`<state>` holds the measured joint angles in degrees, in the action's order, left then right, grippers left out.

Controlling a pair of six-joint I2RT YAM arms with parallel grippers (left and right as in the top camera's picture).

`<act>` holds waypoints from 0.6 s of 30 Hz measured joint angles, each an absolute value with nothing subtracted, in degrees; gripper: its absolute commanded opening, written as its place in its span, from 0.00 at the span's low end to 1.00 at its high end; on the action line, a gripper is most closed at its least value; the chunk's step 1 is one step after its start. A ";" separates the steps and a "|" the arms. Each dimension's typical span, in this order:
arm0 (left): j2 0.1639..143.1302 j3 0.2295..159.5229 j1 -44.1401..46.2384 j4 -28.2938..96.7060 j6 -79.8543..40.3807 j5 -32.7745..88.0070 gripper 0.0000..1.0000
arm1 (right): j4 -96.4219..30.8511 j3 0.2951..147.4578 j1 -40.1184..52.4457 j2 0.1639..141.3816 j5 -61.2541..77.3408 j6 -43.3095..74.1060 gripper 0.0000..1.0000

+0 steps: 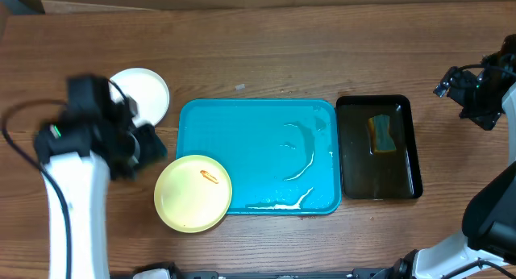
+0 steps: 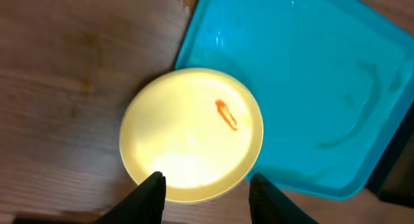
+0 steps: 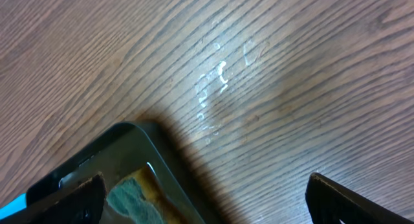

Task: Clean dirty plates on tray and stack at the side
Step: 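Reach the left gripper to the yellow plate and grip its rim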

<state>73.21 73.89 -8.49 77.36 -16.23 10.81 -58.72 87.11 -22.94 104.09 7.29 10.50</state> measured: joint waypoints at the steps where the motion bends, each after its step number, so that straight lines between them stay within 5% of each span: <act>1: 70.87 70.78 -7.46 76.55 -17.06 10.22 0.46 | -58.67 87.11 -22.94 104.09 7.29 10.52 1.00; 18: 63.44 40.93 -6.09 56.03 -34.39 -3.20 0.50 | -58.74 87.11 -22.94 104.09 7.29 10.50 1.00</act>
<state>63.44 40.93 -6.09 56.03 -34.39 -3.20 -58.74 87.11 -22.94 104.09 7.29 10.50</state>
